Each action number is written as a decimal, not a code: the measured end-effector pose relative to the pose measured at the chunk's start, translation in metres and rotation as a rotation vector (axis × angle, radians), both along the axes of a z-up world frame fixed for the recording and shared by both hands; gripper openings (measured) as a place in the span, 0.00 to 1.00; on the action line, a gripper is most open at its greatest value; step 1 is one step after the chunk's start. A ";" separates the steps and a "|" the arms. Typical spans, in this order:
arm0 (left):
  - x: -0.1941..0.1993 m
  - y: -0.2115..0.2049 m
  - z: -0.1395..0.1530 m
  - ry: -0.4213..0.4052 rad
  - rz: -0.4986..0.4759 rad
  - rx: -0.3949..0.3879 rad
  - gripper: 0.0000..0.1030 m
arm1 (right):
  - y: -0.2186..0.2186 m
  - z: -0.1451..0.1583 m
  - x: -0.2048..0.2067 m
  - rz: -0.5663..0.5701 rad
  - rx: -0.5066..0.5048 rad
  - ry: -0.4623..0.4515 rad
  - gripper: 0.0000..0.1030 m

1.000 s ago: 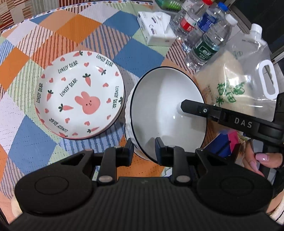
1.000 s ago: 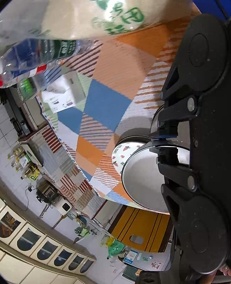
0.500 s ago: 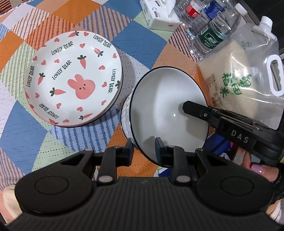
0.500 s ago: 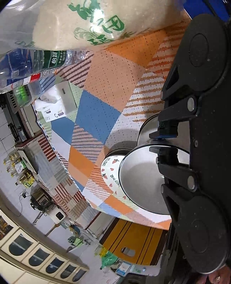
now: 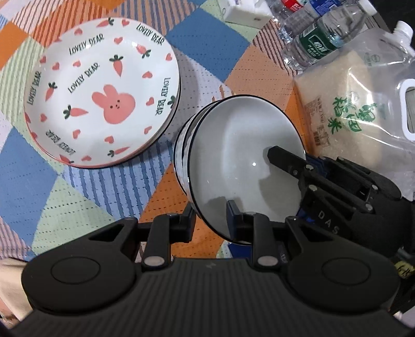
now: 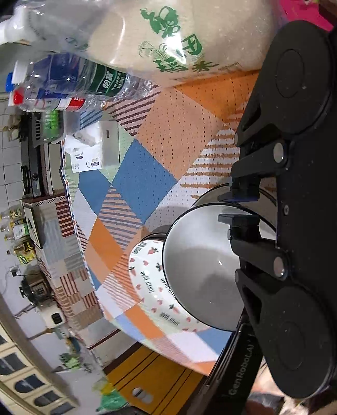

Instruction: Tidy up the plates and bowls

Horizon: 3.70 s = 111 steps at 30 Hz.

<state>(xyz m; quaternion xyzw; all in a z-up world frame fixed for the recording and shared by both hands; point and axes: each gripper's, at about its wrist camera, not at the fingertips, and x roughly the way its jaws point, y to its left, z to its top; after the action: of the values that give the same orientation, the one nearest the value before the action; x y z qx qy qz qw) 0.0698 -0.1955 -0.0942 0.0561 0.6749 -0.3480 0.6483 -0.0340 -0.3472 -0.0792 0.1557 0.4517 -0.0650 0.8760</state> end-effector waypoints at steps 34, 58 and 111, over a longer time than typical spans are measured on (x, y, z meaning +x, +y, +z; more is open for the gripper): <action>0.001 0.028 0.016 -0.214 0.046 -0.130 0.31 | 0.010 0.014 -0.054 0.220 -0.162 -0.137 0.45; 0.008 0.040 -0.031 -0.107 0.051 -0.275 0.48 | 0.035 -0.040 -0.061 0.325 -0.201 -0.155 0.91; 0.028 0.052 0.004 -0.217 0.025 -0.338 0.39 | 0.059 -0.037 -0.011 0.397 -0.245 -0.343 0.93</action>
<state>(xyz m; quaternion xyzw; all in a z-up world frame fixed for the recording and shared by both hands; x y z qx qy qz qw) 0.0977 -0.1432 -0.0903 -0.0248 0.5338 -0.4404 0.7215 -0.0446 -0.2884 -0.1159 -0.0341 0.3072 0.0808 0.9476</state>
